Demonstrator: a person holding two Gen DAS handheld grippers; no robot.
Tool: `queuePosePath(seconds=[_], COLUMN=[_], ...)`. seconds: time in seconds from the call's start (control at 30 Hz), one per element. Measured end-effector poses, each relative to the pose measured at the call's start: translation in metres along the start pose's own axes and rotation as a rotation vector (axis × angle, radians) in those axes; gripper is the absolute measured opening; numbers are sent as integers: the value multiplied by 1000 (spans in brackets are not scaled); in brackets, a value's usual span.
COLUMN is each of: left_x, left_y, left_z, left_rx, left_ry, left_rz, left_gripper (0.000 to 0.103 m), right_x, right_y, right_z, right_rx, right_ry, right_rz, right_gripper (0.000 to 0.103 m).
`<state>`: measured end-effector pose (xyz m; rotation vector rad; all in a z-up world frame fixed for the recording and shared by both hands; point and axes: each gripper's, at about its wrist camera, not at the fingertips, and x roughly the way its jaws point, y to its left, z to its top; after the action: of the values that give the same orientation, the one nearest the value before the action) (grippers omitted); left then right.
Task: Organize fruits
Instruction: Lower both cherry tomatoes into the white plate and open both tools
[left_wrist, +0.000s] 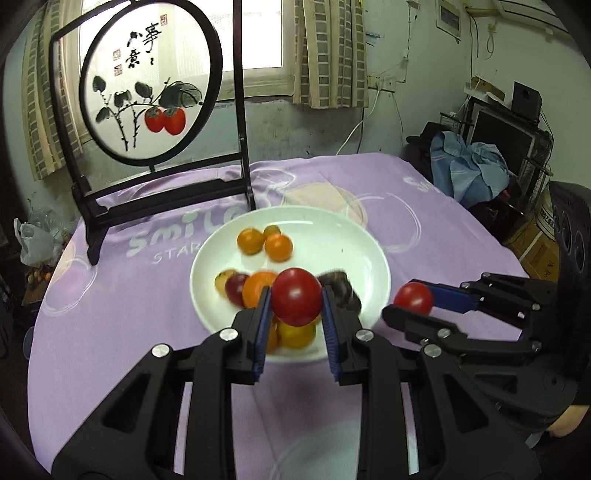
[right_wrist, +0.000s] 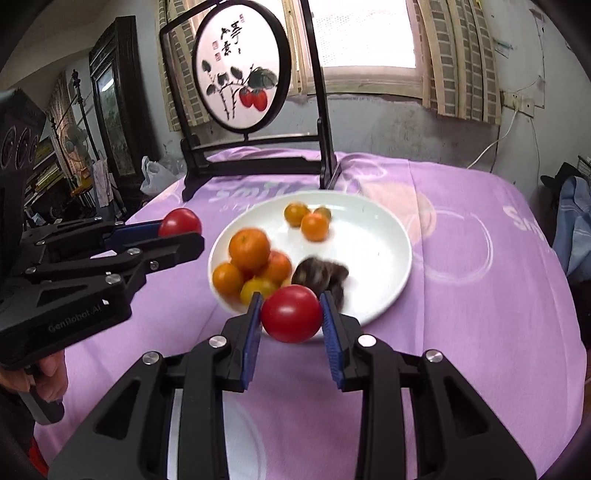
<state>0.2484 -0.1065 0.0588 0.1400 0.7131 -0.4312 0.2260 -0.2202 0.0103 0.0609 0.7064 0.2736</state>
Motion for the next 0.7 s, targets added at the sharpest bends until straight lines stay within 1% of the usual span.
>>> queuePosePath(seconds=[0.07, 0.13, 0.3, 0.4, 0.5, 0.53, 0.57, 0.6, 0.63, 0.67, 0.7], left_x=[21, 42, 75, 90, 103, 106, 106, 105, 101, 98, 94], left_y=[6, 9, 14, 19, 23, 24, 24, 25, 27, 28, 28], left_z=[12, 19, 22, 22, 22, 22, 21, 21, 21, 20, 21], left_rx=[-32, -50, -56, -66, -83, -95, -103, -110, -118, -124, -128], left_ry=[16, 39, 71, 83, 94, 97, 94, 81, 60, 43, 27], left_rz=[-7, 18, 58, 62, 70, 77, 83, 93, 105, 108, 102], left_gripper=[26, 26, 26, 27, 27, 32, 42, 50, 65, 78, 80], right_x=[16, 31, 63, 79, 95, 98, 98, 97, 96, 94, 92], right_y=[-7, -15, -32, -40, -49, -53, -56, -61, -64, -67, -69], right_z=[11, 19, 29, 29, 26, 25, 23, 22, 20, 18, 17], right_rx=[9, 28, 67, 93, 144, 165, 180, 202, 215, 227, 235], right_ry=[-1, 0, 15, 41, 98, 108, 109, 107, 108, 108, 104], right_rz=[-7, -16, -34, -30, -14, -17, -21, -19, -11, 1, 7], right_gripper=[33, 33, 33, 33, 33, 33, 33, 33, 34, 38, 40])
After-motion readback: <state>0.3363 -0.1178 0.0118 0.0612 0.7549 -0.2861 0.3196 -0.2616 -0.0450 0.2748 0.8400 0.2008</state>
